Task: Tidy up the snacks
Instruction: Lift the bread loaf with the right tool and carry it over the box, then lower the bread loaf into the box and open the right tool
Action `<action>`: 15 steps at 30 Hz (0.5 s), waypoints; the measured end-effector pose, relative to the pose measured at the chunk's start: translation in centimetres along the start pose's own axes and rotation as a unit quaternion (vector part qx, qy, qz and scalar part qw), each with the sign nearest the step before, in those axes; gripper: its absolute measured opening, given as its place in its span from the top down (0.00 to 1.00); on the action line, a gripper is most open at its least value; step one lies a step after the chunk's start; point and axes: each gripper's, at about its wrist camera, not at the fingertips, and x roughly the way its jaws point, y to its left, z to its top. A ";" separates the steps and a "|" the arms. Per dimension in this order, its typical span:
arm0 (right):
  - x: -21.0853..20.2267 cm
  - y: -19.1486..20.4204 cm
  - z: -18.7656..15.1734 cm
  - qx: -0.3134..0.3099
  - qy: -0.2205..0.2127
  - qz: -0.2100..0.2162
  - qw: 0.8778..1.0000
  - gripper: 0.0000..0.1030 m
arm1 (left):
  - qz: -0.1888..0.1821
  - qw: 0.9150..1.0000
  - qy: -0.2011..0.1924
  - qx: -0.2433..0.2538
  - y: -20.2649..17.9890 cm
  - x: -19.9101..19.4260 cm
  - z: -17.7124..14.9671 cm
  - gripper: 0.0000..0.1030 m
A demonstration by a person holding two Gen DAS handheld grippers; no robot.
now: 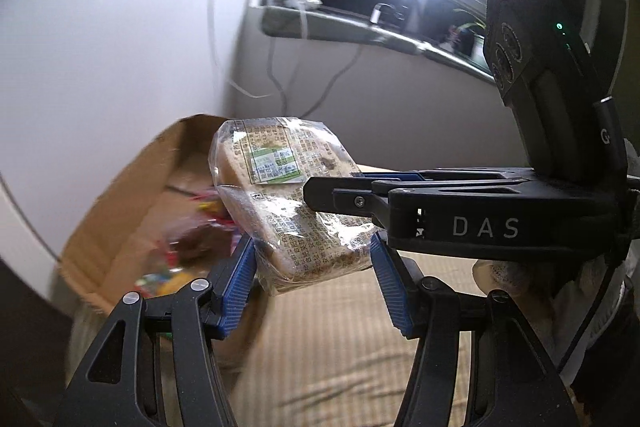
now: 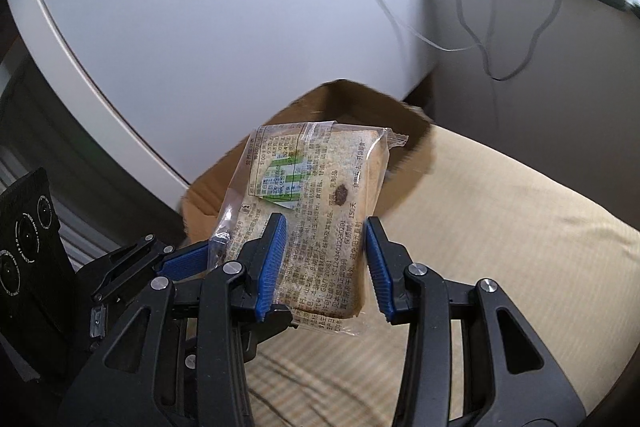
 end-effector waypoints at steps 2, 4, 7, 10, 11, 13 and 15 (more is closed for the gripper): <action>0.8 1.0 0.4 -0.010 0.004 0.006 1.000 0.59 | 0.008 1.000 -0.002 -0.006 0.9 -0.3 0.0 0.45; 1.6 1.8 0.7 -0.015 0.008 0.014 1.000 0.59 | 0.018 1.000 -0.004 -0.012 2.0 -0.7 -0.1 0.45; 2.8 2.7 1.2 -0.018 0.014 0.024 0.999 0.59 | 0.029 0.999 -0.006 -0.018 3.1 -1.3 -0.3 0.46; 3.6 3.5 1.5 -0.023 0.019 0.028 0.999 0.59 | 0.045 0.999 -0.008 -0.020 3.8 -1.6 -0.5 0.48; 3.9 3.8 1.7 -0.024 0.020 0.029 0.999 0.59 | 0.051 0.998 -0.009 -0.020 4.0 -1.7 -0.5 0.48; 4.4 4.3 1.8 -0.027 0.021 0.031 0.999 0.59 | 0.072 0.997 -0.011 -0.017 4.3 -1.7 -0.5 0.52; 4.7 4.5 1.9 -0.029 0.018 0.020 0.999 0.59 | 0.094 0.995 -0.006 -0.015 4.6 -1.7 -0.6 0.57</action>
